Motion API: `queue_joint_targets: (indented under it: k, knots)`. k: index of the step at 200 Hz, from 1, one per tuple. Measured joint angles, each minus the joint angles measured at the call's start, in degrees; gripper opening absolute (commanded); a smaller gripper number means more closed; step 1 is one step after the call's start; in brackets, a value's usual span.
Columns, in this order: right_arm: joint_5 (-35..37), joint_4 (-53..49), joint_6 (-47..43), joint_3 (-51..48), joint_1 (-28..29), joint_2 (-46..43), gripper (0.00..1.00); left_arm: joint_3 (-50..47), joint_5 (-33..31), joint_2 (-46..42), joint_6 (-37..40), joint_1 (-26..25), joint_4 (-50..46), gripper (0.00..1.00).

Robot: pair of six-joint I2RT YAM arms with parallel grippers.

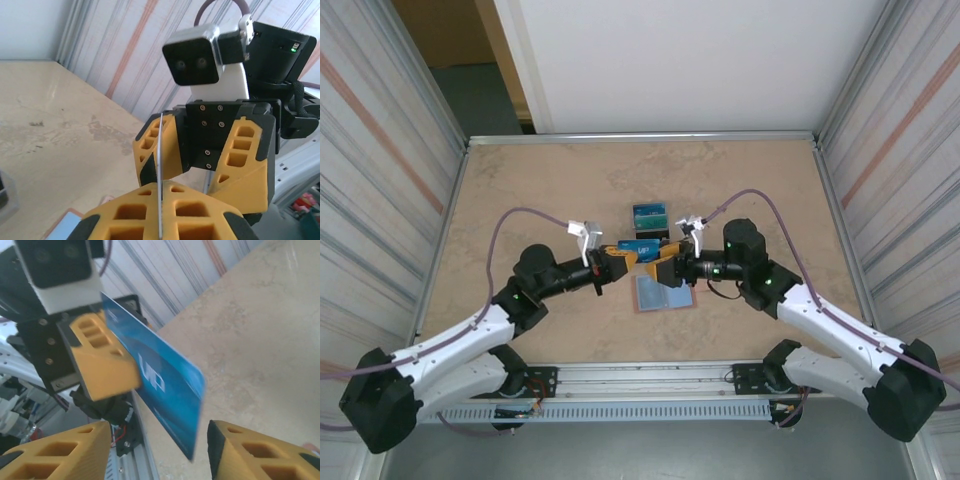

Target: Take the credit cards out of the card holder

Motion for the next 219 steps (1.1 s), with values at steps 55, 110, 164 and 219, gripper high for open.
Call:
queue_joint_targets:
  k: [55,110,164,219]
  knots:
    - [-1.2,0.4,-1.8,1.8,0.0,1.1,0.00,0.4,3.4,2.0,-1.9,0.3,1.8,0.25]
    - [0.4,-11.6,-8.0,4.9,0.2,-3.4,0.00,13.0,3.3,-1.9,12.0,0.4,-22.9,0.65]
    - [0.5,-23.3,-14.7,8.6,0.2,-4.6,0.00,33.2,3.6,3.3,33.7,0.3,-48.9,0.69]
    - [0.5,-26.6,-16.6,9.3,0.2,-4.5,0.00,41.6,8.3,15.6,47.5,0.3,-63.7,0.63]
